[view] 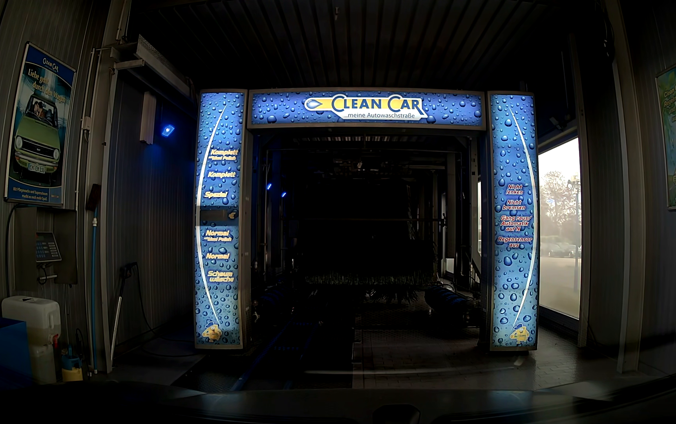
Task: Follow the waypoints while adhering to traffic rules and regulations
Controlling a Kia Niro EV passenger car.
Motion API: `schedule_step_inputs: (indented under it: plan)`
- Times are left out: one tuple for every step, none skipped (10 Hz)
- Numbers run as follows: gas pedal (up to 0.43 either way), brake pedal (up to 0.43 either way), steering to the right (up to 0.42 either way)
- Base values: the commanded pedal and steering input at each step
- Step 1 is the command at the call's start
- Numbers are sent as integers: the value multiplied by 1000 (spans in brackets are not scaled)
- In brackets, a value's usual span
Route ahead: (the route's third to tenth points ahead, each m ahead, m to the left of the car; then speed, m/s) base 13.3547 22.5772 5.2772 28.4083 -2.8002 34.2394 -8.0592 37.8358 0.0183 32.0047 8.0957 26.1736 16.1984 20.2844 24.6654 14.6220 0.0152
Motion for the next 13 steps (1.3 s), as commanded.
schedule_step_inputs:
  plan:
    - [0,0,-14]
    - [0,0,-14]
    - [0,6,-14]
    - [0,6,-14]
    - [0,0,-14]
    - [0,0,-14]
    - [0,6,-14]
    - [0,0,-14]
    - [0,0,-15]
    - [0,0,-14]
    - [0,0,-14]
    - [0,6,-14]
    - [0,6,-15]
